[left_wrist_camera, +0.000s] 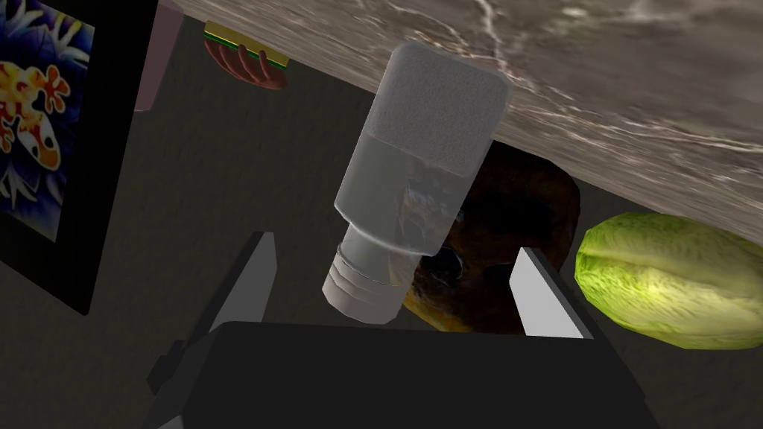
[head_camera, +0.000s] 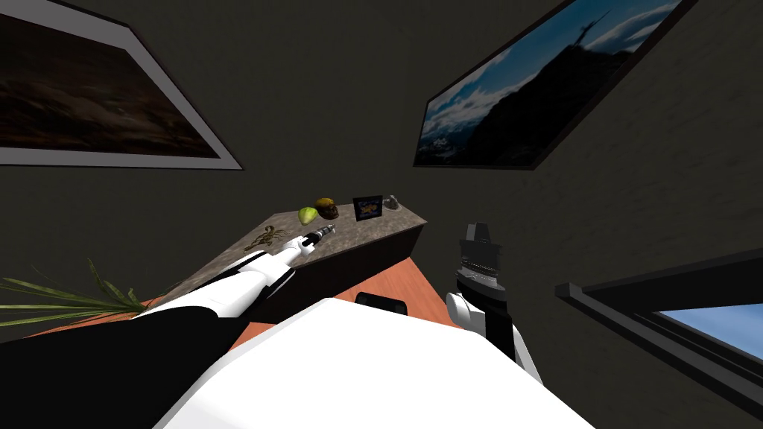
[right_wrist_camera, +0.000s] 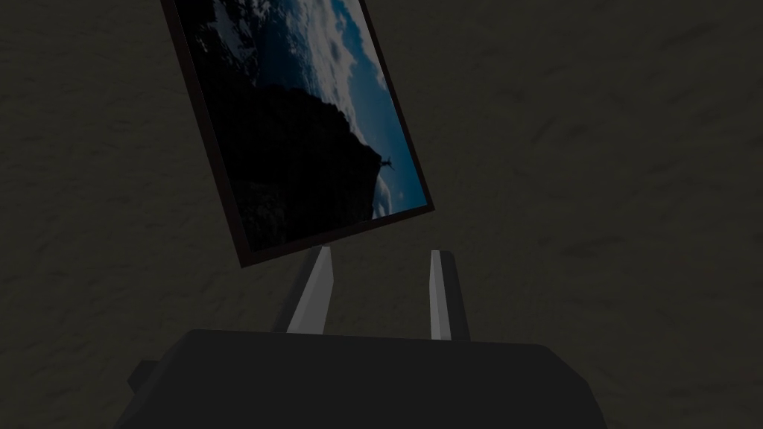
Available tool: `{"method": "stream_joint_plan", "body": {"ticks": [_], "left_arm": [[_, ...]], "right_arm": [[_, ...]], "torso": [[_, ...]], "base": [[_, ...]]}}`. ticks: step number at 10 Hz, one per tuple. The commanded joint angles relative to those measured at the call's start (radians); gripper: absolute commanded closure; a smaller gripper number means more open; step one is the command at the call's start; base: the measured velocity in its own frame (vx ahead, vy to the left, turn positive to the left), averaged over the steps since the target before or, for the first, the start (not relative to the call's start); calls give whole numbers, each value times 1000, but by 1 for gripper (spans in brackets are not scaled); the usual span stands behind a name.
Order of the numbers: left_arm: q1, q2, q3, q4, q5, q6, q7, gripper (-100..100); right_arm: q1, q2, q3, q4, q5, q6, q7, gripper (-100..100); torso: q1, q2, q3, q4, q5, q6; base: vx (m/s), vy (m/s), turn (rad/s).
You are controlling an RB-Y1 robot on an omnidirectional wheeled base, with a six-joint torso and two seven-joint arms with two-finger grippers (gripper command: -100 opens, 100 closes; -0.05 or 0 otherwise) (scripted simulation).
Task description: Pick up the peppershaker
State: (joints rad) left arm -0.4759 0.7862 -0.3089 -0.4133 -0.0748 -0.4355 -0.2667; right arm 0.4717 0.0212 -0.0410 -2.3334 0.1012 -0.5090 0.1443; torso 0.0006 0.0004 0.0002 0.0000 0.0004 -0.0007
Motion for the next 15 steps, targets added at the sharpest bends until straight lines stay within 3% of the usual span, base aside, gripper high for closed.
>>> {"method": "stream_joint_plan", "body": {"ticks": [1,2,6,7,8,9,12,13,14,15], "left_arm": [[0,0,0,0,0,0,0,-100],[-2,0,-1,7,0,-4,2,100],[-3,1,-1,6,-1,-4,-1,100],[-2,1,-1,6,-1,-4,-1,0],[48,-8,34,-44,-27,46,9,100],[82,-8,34,-91,-27,60,9,100],[82,-8,34,-91,-27,60,9,100],[137,-15,61,-164,-57,109,24,100],[149,-15,61,-201,-57,109,24,100],[203,-21,88,-263,-87,157,40,100]], "right_arm": [[0,0,0,0,0,0,0,0],[0,0,0,0,0,0,0,0],[0,0,0,0,0,0,0,0],[0,0,0,0,0,0,0,0],[0,0,0,0,0,0,0,0],[0,0,0,0,0,0,0,0],[0,0,0,0,0,0,0,0],[0,0,0,0,0,0,0,0],[0,0,0,0,0,0,0,0],[0,0,0,0,0,0,0,0]], "torso": [[0,0,0,0,0,0],[0,0,0,0,0,0],[3,-1,-1,-1,2,0],[3,-1,-1,-1,3,0],[4,-1,-1,-1,3,0],[6,-2,-2,-3,5,-2],[10,-2,-7,-11,13,-5],[10,-2,-7,-13,14,-6],[12,-2,-8,-15,16,-7],[13,-3,-10,-17,19,-7]], "base": [[0,0,0],[0,0,0],[0,0,0],[0,0,0],[29,34,6],[43,42,1],[9,7,7],[19,26,14],[29,38,21],[46,48,16]]}}
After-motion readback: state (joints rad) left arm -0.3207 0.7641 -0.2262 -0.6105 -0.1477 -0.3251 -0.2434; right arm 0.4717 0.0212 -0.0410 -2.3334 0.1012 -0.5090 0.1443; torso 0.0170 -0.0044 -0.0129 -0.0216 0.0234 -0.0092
